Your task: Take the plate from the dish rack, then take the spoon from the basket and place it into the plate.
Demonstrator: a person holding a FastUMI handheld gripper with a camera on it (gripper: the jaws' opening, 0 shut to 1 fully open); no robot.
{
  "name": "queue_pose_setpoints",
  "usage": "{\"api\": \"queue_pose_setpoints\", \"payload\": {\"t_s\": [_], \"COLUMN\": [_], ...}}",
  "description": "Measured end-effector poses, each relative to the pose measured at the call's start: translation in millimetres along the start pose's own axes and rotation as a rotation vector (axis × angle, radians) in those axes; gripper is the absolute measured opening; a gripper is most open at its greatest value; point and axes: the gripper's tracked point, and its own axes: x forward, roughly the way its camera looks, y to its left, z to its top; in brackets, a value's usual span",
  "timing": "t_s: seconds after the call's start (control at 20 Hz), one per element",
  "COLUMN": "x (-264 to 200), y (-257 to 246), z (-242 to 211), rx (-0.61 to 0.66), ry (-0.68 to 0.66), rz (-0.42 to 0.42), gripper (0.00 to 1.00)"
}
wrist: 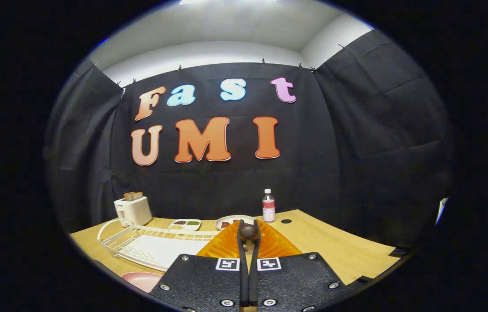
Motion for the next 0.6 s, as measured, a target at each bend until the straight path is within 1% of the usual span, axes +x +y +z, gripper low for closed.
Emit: {"api": "queue_pose_setpoints", "payload": {"t_s": [0.15, 0.3, 0.6], "x": [-31, -52, -66], "y": [40, 79, 133], "z": [-11, -32, -73], "rx": [0.016, 0.017, 0.014], "ry": [0.024, 0.055, 0.107], "rz": [0.090, 0.168, 0.261], "gripper": [0.00, 0.00, 0.01]}}
